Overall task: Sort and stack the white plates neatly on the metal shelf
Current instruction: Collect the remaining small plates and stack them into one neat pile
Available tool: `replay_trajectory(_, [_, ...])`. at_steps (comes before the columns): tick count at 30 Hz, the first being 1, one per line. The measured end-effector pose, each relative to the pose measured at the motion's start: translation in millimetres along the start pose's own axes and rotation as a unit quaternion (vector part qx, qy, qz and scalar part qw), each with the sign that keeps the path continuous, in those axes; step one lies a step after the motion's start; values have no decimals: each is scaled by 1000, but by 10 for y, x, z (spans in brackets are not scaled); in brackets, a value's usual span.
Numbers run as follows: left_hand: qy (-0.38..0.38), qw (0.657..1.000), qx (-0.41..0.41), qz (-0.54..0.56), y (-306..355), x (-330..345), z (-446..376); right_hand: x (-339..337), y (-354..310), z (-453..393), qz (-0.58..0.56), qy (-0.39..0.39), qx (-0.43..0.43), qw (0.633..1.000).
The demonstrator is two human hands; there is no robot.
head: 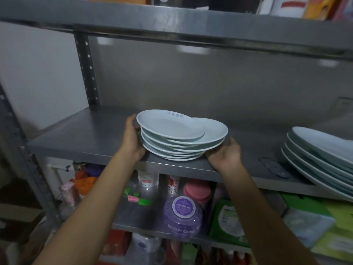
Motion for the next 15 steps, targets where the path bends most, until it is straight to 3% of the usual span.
replay_trajectory(15, [59, 997, -4, -42, 20, -88, 81, 31, -25, 67, 34, 0, -2, 999])
Point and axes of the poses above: each hand's wrist, its own z-axis away from the middle knuckle, its own x-axis out of the palm, y = z × x, the point moved 9 cm from there along -z, towards the middle knuckle, and after that the axes turned 2 degrees about y, right-handed, at the moved point
